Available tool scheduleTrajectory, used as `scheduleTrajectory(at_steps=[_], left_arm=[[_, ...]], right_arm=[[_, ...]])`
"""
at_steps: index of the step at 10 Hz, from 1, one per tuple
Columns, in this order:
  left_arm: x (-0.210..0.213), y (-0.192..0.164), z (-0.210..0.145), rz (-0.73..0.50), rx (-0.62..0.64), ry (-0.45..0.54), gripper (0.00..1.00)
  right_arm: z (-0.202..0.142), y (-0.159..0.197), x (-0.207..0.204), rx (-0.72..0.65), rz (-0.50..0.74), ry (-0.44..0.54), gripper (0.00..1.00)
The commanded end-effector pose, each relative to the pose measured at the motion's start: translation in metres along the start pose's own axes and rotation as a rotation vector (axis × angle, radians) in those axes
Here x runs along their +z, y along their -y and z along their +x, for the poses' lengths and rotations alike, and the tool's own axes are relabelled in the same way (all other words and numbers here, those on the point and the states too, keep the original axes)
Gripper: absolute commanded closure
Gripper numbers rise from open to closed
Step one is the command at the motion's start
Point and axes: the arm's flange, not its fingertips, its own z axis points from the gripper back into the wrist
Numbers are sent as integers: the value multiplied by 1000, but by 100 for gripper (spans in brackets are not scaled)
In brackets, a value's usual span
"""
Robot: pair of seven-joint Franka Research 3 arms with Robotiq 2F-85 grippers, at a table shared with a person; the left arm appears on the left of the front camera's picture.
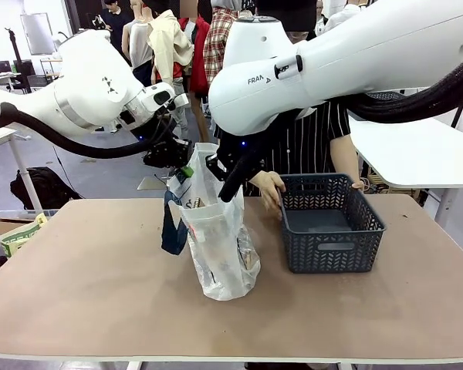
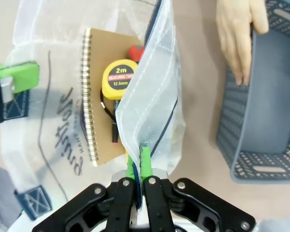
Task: Transfer purchased items from the store into the shopping bag.
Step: Move the Reusable shopping bag to the right side of the table.
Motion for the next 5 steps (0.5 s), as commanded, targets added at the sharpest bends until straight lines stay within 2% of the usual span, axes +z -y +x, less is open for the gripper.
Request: scheduleTrajectory(at_steps=[1,5], left_arm=[[2,-10,-7,-116,38,31,100],[-6,-19,-3,-289,75,41,100]], right_arm=[[4,-2,1,40,47,-27,100],[8,-1,1,128,148,-63,100]])
